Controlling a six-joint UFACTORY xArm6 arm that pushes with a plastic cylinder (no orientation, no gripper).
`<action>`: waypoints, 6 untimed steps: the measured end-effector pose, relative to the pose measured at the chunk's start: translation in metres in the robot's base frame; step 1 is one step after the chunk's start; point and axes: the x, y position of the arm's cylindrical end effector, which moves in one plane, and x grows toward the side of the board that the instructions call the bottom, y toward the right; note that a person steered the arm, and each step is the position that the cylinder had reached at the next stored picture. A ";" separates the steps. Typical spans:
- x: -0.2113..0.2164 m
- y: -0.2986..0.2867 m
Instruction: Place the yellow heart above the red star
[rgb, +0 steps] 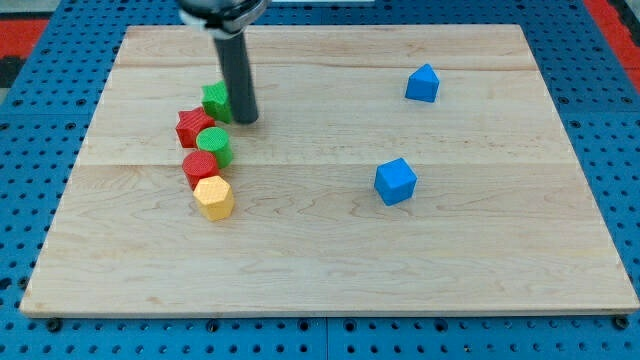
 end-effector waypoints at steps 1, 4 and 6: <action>-0.057 -0.016; -0.087 -0.106; -0.044 -0.137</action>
